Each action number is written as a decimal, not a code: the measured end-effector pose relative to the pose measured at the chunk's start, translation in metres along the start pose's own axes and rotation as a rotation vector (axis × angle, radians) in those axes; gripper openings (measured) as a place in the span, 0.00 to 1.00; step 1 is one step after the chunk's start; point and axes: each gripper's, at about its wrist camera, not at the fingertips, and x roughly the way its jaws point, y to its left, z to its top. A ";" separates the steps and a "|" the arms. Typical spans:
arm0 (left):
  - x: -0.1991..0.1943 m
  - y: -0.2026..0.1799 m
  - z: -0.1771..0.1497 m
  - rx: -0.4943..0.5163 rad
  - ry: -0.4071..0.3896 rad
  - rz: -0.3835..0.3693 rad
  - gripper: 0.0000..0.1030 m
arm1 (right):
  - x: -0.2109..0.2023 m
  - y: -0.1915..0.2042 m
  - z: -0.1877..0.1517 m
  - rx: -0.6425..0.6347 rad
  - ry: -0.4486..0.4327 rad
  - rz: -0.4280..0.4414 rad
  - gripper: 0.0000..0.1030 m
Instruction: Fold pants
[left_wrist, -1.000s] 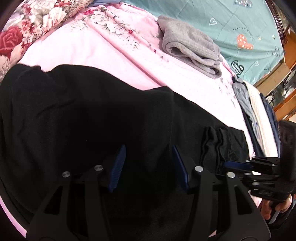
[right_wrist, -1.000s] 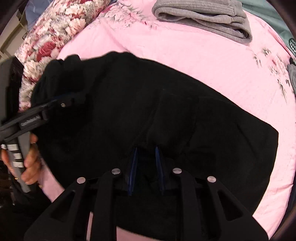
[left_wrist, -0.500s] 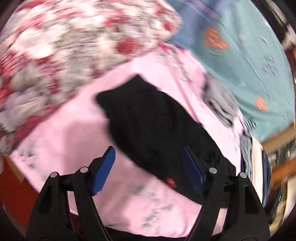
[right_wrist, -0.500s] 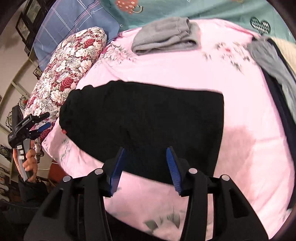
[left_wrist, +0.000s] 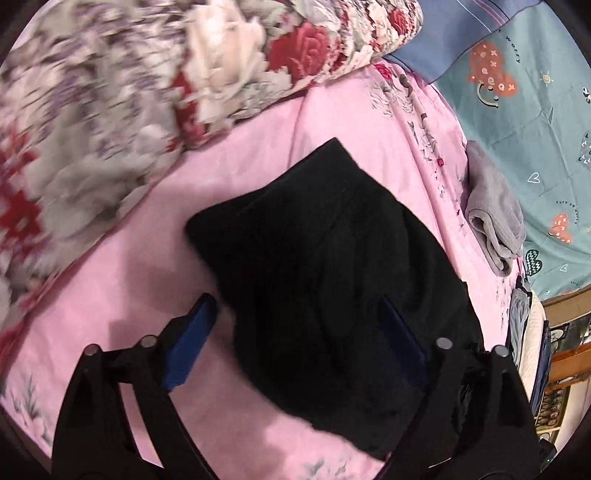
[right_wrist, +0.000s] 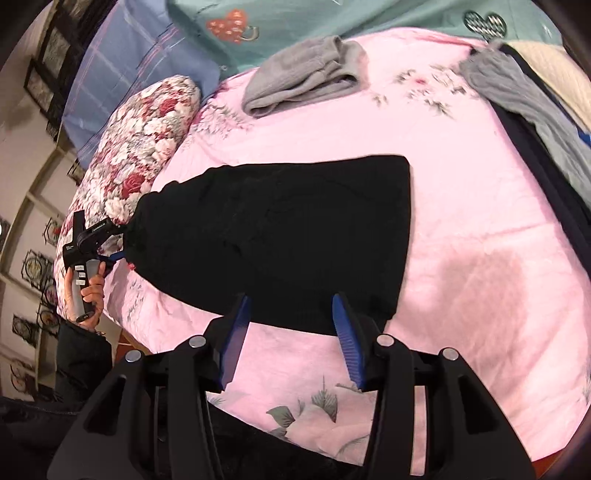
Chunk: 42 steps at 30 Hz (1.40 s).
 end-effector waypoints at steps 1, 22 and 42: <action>0.005 -0.004 0.005 -0.001 0.020 -0.036 0.91 | 0.004 -0.001 0.001 0.008 0.012 -0.001 0.46; -0.032 -0.025 -0.009 0.129 -0.141 -0.246 0.20 | 0.154 0.149 0.097 -0.329 0.188 -0.028 0.62; -0.056 -0.146 -0.056 0.510 -0.155 -0.172 0.20 | 0.125 0.132 0.117 -0.280 0.079 -0.034 0.43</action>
